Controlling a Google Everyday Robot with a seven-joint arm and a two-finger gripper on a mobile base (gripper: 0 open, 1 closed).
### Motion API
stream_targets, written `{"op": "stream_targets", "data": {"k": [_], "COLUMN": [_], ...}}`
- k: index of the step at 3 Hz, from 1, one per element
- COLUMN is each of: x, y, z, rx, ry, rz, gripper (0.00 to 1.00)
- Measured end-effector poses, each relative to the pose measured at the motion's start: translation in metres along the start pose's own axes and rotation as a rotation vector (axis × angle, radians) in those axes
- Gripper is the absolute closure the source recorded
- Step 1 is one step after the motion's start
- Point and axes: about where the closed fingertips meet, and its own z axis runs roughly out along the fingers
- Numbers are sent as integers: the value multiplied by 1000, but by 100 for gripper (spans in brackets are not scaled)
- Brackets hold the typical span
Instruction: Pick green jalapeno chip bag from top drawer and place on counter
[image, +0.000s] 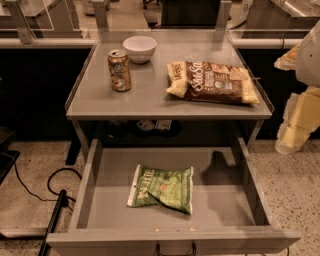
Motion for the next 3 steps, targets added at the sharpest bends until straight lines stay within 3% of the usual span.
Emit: {"op": "stream_targets", "data": {"k": [1, 3], "x": [0, -39], "y": [0, 35], "z": [0, 58], "rx": [0, -94], "ry": [0, -88], "rz": [0, -41], "gripper": [0, 0]}}
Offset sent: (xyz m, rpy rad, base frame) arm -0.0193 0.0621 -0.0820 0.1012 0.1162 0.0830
